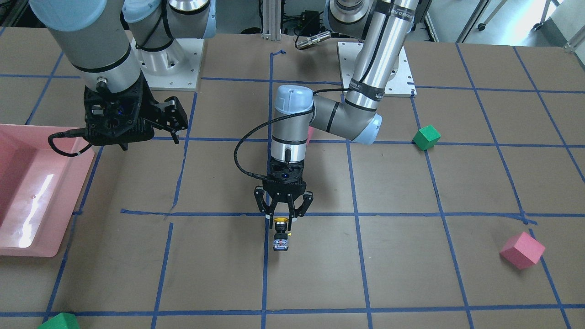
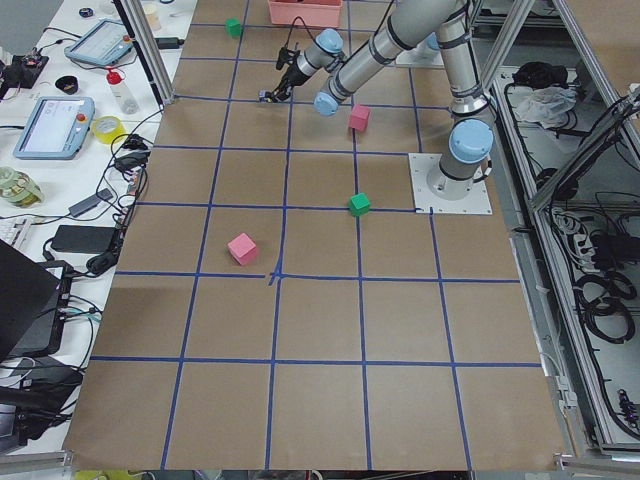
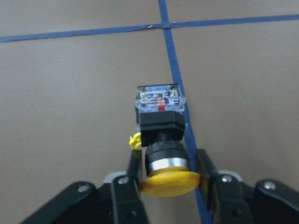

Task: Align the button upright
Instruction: 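Lift and rotate the button with the left gripper to stand cap-up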

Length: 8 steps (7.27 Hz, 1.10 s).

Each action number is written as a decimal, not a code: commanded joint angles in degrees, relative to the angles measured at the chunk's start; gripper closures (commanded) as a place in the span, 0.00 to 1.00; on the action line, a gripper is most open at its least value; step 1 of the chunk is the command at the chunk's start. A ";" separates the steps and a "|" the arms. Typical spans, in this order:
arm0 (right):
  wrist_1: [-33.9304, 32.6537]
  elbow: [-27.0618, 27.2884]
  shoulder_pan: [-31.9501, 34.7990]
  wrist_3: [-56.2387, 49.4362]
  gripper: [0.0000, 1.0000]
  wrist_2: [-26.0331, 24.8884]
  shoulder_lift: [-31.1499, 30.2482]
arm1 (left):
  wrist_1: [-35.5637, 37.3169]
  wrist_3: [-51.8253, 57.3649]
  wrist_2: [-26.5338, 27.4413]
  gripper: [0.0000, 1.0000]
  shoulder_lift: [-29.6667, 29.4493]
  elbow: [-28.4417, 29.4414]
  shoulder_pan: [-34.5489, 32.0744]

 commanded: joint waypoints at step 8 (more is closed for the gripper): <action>0.16 0.09 0.09 0.62 0.00 0.07 0.01 | -70.41 -28.38 -31.54 0.81 1.81 23.70 8.13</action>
